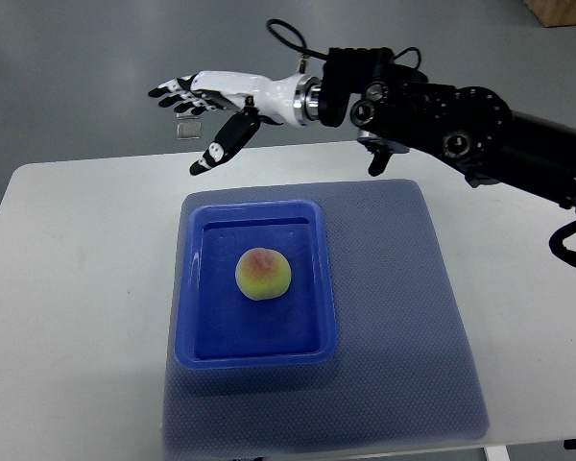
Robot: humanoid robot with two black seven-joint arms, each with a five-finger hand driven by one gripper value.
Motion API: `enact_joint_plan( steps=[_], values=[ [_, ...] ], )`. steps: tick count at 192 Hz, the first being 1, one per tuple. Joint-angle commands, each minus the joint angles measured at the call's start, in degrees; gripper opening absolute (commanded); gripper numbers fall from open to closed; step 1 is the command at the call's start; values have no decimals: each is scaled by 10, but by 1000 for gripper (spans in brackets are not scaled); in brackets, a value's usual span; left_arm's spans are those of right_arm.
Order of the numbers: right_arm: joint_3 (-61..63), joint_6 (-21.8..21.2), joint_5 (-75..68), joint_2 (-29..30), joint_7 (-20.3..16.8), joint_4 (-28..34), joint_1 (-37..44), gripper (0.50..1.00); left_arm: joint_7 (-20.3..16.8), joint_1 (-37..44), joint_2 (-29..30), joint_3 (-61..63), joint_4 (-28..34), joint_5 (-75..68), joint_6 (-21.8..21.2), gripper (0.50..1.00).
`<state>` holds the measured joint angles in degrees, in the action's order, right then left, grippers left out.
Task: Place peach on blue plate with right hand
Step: 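Withdraw the open right hand up away from the tray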
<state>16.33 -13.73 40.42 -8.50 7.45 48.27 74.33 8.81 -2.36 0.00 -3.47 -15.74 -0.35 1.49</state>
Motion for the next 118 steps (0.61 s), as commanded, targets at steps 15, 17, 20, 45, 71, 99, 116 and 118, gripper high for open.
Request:
enact_joint_plan(
  steps=[15, 17, 20, 45, 71, 99, 116, 118],
  values=[
    [287, 4, -38, -19, 18, -2, -195, 932, 1, 0, 0, 0, -2, -1, 0, 1000],
    [304, 3, -45, -17, 19, -2, -207, 932, 1, 0, 0, 0, -2, -1, 0, 1000],
    [304, 3, -45, -17, 19, -2, -207, 932, 1, 0, 0, 0, -2, -1, 0, 1000],
    [451, 4, -116, 17, 34, -16, -313, 932, 1, 0, 0, 0, -7, -1, 0, 1000],
    [507, 3, -199, 50, 92, -78, -356, 932, 1, 0, 0, 1, -9, 0, 0, 1000],
    [507, 2, -276, 50, 104, -87, -358, 932, 1, 0, 0, 2, -9, -1, 0, 1000],
    [507, 2, -286, 50, 104, -87, -359, 932, 1, 0, 0, 3, -9, -1, 0, 1000],
    [507, 2, -286, 50, 104, -87, -359, 932, 1, 0, 0, 3, -9, -1, 0, 1000]
  ],
)
